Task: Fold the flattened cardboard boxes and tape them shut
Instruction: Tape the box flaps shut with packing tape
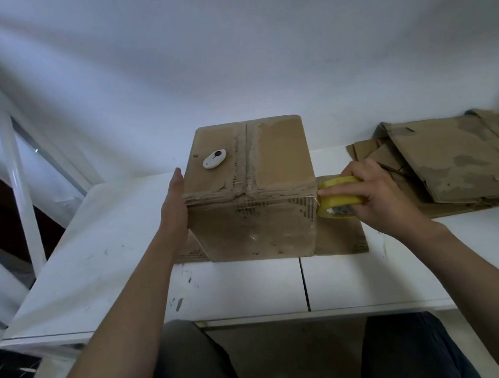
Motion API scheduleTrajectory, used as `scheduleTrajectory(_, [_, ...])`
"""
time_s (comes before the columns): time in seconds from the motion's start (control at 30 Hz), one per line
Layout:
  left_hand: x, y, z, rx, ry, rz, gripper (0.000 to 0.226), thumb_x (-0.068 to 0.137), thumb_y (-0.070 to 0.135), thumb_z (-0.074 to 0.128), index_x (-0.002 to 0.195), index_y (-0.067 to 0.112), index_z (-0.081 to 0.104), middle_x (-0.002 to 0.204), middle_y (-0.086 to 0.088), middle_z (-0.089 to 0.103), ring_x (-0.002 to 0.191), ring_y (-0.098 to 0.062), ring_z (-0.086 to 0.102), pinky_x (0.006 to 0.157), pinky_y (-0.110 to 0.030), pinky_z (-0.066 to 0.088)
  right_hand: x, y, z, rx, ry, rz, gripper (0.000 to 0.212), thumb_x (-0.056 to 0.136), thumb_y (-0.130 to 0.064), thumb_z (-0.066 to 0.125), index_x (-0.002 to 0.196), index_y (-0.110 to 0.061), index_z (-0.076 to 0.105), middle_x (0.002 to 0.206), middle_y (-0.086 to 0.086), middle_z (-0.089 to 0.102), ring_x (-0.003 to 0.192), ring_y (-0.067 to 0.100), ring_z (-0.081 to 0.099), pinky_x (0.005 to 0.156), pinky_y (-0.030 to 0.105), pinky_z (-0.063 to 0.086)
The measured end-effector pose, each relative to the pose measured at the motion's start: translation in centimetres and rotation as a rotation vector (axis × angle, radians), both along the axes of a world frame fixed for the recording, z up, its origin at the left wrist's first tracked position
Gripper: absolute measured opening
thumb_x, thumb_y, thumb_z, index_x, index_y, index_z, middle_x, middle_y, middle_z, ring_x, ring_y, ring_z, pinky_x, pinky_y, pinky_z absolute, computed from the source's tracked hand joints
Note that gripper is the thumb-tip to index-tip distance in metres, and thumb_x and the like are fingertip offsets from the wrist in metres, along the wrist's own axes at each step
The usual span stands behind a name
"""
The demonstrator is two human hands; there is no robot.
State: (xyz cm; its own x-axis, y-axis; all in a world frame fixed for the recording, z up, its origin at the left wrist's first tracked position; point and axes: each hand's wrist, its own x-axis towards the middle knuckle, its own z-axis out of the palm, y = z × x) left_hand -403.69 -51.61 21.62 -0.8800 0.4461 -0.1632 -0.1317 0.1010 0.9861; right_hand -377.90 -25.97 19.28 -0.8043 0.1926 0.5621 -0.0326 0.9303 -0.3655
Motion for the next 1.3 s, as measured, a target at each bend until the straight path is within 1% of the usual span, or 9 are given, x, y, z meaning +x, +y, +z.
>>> scheduleTrajectory(0.1, [-1.0, -0.1, -0.2, -0.468, 0.47, -0.061, 0.071, 0.102, 0.063, 0.023, 0.16, 0.026, 0.008, 0.167, -0.002, 0.016, 0.153, -0.025, 0.017, 0.124, -0.053, 0.007, 0.1, -0.1, 0.3, -0.012, -0.007, -0.009, 0.061, 0.068, -0.002, 0.09, 0.113, -0.038, 0.072, 0.094, -0.004, 0.052, 0.083, 0.019, 0.04, 0.073, 0.035, 0.043])
scheduleTrajectory(0.17, [-0.7, 0.3, 0.3, -0.728, 0.955, -0.003, 0.07, 0.105, 0.056, 0.016, 0.16, 0.016, 0.002, 0.168, -0.003, 0.006, 0.155, -0.021, 0.001, 0.123, -0.052, -0.007, 0.0, -0.2, 0.5, 0.015, -0.013, -0.01, 0.056, 0.069, -0.002, 0.089, 0.112, -0.035, 0.075, 0.094, -0.005, 0.051, 0.083, 0.016, 0.038, 0.073, 0.031, 0.037])
scheduleTrajectory(0.27, [2.6, 3.5, 2.7, -0.665, 1.279, -0.179, 0.076, 0.102, 0.058, 0.018, 0.16, 0.011, 0.005, 0.168, -0.004, 0.004, 0.155, -0.017, -0.004, 0.124, -0.051, -0.005, -0.1, -0.2, 0.8, 0.037, -0.018, -0.009, 0.054, 0.068, -0.002, 0.089, 0.11, -0.033, 0.077, 0.092, -0.005, 0.052, 0.082, 0.013, 0.035, 0.073, 0.025, 0.031])
scheduleTrajectory(0.37, [6.3, 8.0, 3.7, -0.576, 1.287, -0.45, 0.083, 0.098, 0.064, 0.029, 0.159, 0.011, 0.009, 0.168, -0.005, 0.006, 0.155, -0.018, -0.003, 0.125, -0.05, -0.002, 0.0, -0.1, 0.9, 0.035, -0.027, -0.007, 0.053, 0.07, 0.0, 0.087, 0.111, -0.033, 0.077, 0.09, -0.001, 0.054, 0.081, 0.015, 0.037, 0.075, 0.015, 0.027])
scheduleTrajectory(0.47, [8.0, 10.7, 2.7, -0.664, 1.348, -0.606, 0.098, 0.091, 0.076, 0.032, 0.16, 0.01, 0.01, 0.168, -0.004, 0.002, 0.154, -0.015, -0.006, 0.124, -0.05, -0.002, 0.1, 0.0, 1.0, 0.044, -0.046, 0.0, 0.057, 0.071, 0.003, 0.084, 0.113, -0.035, 0.075, 0.089, -0.002, 0.054, 0.081, 0.014, 0.035, 0.075, 0.012, 0.026])
scheduleTrajectory(0.7, [7.5, 11.2, 1.9, -0.762, 1.37, -0.735, 0.111, 0.081, 0.082, 0.045, 0.16, 0.014, 0.007, 0.168, 0.001, 0.003, 0.154, -0.011, -0.008, 0.123, -0.048, -0.008, 0.0, 0.4, 0.8, 0.062, -0.039, 0.016, 0.058, 0.072, 0.003, 0.084, 0.116, -0.035, 0.075, 0.089, -0.001, 0.054, 0.081, 0.014, 0.036, 0.072, 0.02, 0.026])
scheduleTrajectory(1.03, [3.7, 6.9, 1.3, -0.896, 1.522, -0.578, 0.115, 0.08, 0.088, 0.015, 0.159, 0.005, 0.005, 0.168, -0.009, 0.004, 0.154, -0.02, -0.004, 0.123, -0.056, -0.002, -0.3, 0.5, 0.7, 0.065, -0.026, 0.034, 0.055, 0.078, 0.0, 0.08, 0.117, -0.039, 0.073, 0.089, -0.001, 0.052, 0.08, 0.013, 0.033, 0.071, 0.02, 0.025])
scheduleTrajectory(1.2, [-0.7, 3.4, 1.5, -0.901, 1.395, -0.523, 0.129, 0.067, 0.098, 0.008, 0.159, 0.009, -0.007, 0.168, -0.006, -0.005, 0.154, -0.016, -0.01, 0.123, -0.055, -0.005, -0.1, 0.4, 0.5, 0.041, -0.017, 0.026, 0.054, 0.077, -0.006, 0.085, 0.117, -0.04, 0.072, 0.09, -0.004, 0.052, 0.079, 0.015, 0.037, 0.073, 0.021, 0.03])
scheduleTrajectory(1.3, [-3.4, 0.7, 1.3, -0.819, 1.247, -0.514, 0.127, 0.068, 0.098, 0.022, 0.159, 0.016, -0.01, 0.168, -0.001, -0.009, 0.152, -0.01, -0.013, 0.124, -0.048, -0.006, -0.1, 0.0, 0.4, 0.053, 0.0, 0.036, 0.051, 0.075, -0.008, 0.086, 0.115, -0.037, 0.074, 0.092, -0.008, 0.049, 0.08, 0.014, 0.036, 0.075, 0.014, 0.027])
